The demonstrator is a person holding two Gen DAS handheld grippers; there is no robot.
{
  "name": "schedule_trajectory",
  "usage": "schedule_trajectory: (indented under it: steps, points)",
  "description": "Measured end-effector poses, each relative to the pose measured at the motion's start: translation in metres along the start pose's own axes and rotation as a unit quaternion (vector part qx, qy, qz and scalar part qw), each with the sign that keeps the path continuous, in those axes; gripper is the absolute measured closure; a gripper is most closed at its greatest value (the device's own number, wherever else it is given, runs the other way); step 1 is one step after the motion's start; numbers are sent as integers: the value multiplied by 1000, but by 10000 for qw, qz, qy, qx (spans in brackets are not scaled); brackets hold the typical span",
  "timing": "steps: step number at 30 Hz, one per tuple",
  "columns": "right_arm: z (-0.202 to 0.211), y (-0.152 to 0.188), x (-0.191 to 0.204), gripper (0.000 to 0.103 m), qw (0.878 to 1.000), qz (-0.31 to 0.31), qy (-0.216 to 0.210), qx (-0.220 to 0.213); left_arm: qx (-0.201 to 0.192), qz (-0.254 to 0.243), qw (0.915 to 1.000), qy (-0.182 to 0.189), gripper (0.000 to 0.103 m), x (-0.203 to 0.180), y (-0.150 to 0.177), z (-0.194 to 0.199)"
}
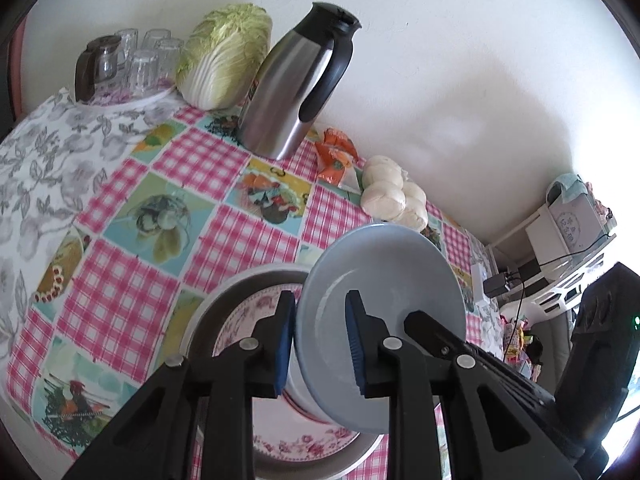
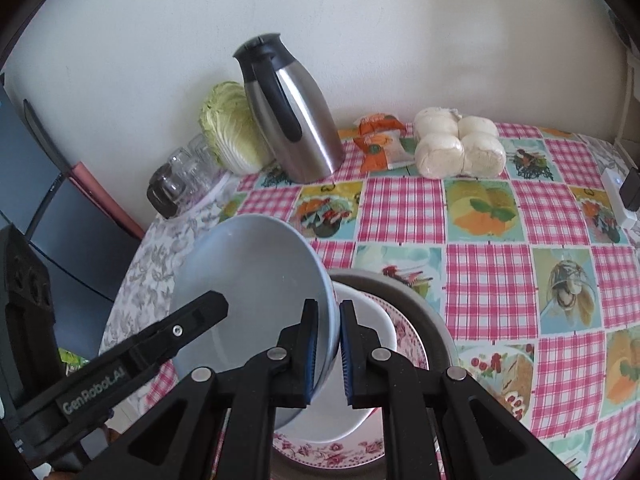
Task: Organize plates and bowls
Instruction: 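Lift the small white bowl with both grippers and carry it over the basin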
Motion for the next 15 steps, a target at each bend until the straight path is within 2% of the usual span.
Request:
schedule_trajectory:
  steps: [5,15]
  points:
    - [-3,4,-3,91,9999,7,138,85,114,-39,9999,-42,78,2,8,-6]
    - [-12,8,-6,88,9995,2,143,282,154,3,9998,-95,78,4,8,-14]
Point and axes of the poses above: each gripper's, at about its wrist camera, not at the fingertips, and z roughly against the way its jaws point, x to its left, y to its underside, the point moved 5 cm from there along -z, roughly the way its jaws point, and after that the axes turned 12 degrees about z, right-handed, at the moved point
